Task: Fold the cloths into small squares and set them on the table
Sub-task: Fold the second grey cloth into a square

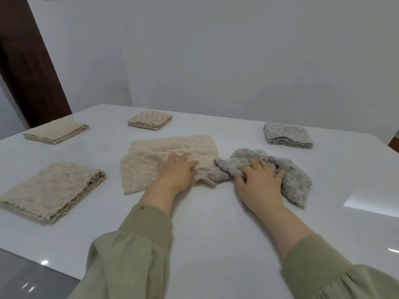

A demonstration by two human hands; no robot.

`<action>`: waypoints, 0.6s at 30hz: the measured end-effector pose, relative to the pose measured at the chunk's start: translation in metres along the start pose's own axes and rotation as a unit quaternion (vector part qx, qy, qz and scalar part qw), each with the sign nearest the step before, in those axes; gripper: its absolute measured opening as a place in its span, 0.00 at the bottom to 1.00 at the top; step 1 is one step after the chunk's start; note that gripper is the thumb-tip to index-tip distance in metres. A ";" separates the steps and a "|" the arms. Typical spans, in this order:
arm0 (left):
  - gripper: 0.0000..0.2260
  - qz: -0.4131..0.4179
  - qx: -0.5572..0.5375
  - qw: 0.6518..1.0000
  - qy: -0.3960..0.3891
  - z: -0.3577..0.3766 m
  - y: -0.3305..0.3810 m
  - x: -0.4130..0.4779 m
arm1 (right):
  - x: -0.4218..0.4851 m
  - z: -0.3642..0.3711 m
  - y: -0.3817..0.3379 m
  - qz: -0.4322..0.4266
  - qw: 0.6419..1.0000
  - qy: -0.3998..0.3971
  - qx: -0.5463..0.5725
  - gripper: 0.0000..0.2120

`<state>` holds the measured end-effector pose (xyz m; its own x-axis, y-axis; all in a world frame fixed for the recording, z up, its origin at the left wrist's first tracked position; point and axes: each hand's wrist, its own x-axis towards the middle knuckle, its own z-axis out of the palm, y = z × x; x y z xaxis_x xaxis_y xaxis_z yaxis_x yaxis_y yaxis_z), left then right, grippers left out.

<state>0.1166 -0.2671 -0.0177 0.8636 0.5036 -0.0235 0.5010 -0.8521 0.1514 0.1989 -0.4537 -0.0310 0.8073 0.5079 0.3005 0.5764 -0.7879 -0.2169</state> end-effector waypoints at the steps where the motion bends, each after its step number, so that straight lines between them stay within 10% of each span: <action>1: 0.17 -0.042 0.029 0.998 0.030 -0.004 -0.005 0.001 | 0.000 0.000 0.001 0.002 1.000 0.013 0.004 0.16; 4: 0.17 -0.130 0.058 0.983 0.113 -0.010 -0.010 -0.002 | 0.001 0.003 0.001 -0.016 0.998 0.060 0.023 0.15; 8: 0.19 0.008 -0.049 0.986 0.161 0.001 0.013 -0.004 | 0.002 -0.001 -0.001 -0.016 0.981 0.185 0.052 0.22; 13: 0.19 0.157 -0.183 0.961 0.132 0.012 0.046 -0.013 | -0.003 -0.001 0.008 0.037 0.998 -0.015 -0.044 0.20; 18: 0.16 0.193 -0.194 0.959 0.079 0.016 0.054 -0.021 | -0.012 -0.021 0.011 0.013 0.997 0.059 -0.037 0.21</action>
<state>0.1262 -0.3257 -0.0246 0.9457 0.2037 0.2534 0.0619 -0.8779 0.4749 0.1931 -0.4756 -0.0169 0.7993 0.4454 0.4034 0.5403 -0.8265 -0.1581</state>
